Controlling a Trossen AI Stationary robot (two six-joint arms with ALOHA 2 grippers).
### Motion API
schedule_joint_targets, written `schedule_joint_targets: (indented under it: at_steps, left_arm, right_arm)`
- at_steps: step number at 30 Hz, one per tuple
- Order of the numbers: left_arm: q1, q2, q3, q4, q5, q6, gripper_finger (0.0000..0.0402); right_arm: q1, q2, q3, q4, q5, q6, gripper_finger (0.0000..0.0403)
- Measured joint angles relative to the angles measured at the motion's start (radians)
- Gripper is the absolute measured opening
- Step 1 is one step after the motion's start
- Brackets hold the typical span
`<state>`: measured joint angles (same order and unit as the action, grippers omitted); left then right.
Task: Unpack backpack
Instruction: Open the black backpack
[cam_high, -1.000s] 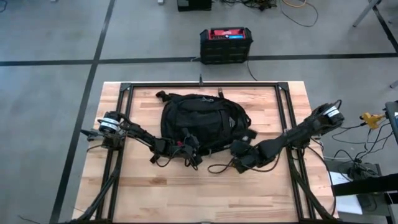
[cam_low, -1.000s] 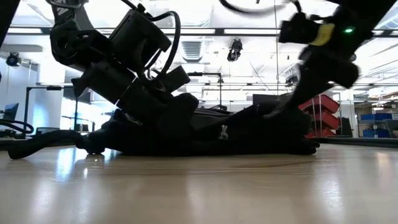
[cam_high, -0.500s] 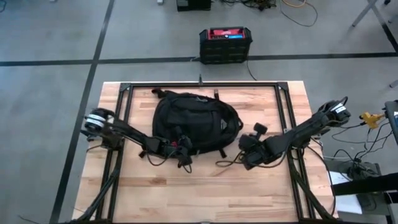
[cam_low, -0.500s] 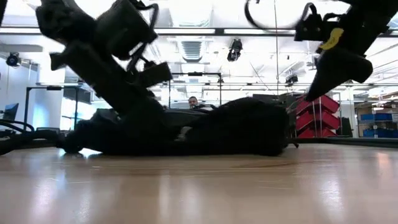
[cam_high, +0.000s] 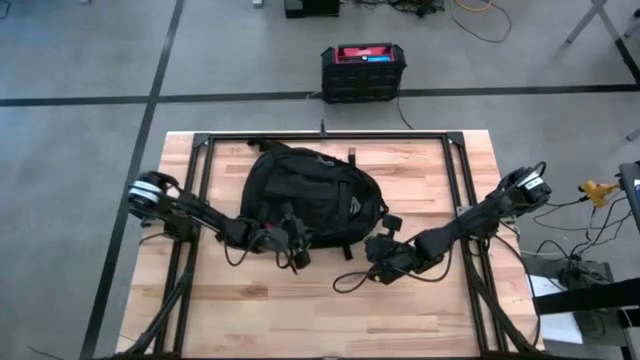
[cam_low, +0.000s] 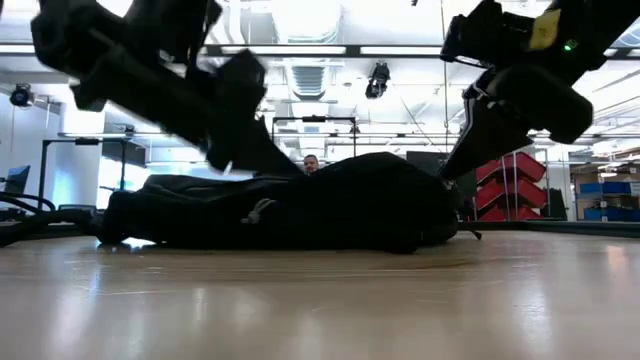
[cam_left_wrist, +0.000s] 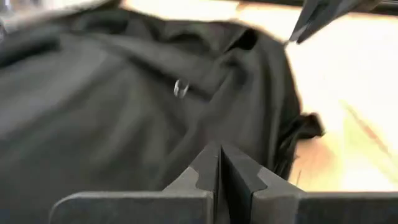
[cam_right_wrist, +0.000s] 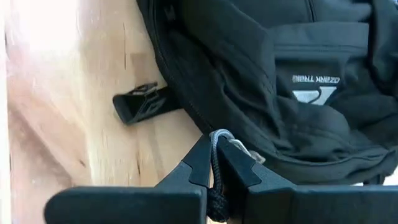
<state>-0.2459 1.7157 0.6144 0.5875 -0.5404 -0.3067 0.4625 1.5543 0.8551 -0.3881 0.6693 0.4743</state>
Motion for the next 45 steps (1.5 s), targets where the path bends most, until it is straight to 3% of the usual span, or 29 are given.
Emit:
schedule_joint_targets:
  at_steps: [4, 15, 21, 26, 29, 36, 40, 45]
  left_arm:
    - [-0.001, 0.055, 0.001, 0.033, 0.007, -0.064, 0.0000]
    - [-0.002, 0.320, 0.158, 0.121, 0.011, -0.062, 0.0000]
    - [-0.017, 0.364, 0.184, 0.060, 0.015, -0.112, 0.0000]
    - [-0.040, 0.333, 0.180, -0.002, 0.035, -0.127, 0.0000]
    - [-0.044, 0.303, 0.178, -0.056, 0.056, -0.132, 0.0000]
    - [-0.034, 0.154, 0.168, -0.270, 0.087, 0.006, 0.0000]
    - [0.026, 0.031, 0.160, -0.432, 0.047, 0.081, 0.0000]
    - [0.157, -0.030, 0.107, -0.433, 0.075, 0.112, 0.0000]
  right_arm:
    - [0.004, -0.001, 0.000, 0.002, 0.064, 0.038, 0.0000]
    - [-0.018, -0.009, 0.000, -0.049, 0.011, 0.011, 0.0000]
    - [-0.018, -0.029, 0.000, -0.318, 0.105, 0.106, 0.0000]
    - [-0.037, -0.029, -0.005, -0.575, 0.188, 0.289, 0.0000]
    - [-0.038, -0.029, -0.024, -0.613, 0.190, 0.376, 0.0000]
    - [0.002, -0.015, -0.078, -0.393, 0.069, 0.378, 0.0000]
    - [0.039, 0.017, -0.088, -0.163, -0.028, 0.326, 0.0000]
    - [0.074, 0.094, -0.088, 0.222, -0.128, 0.158, 0.0000]
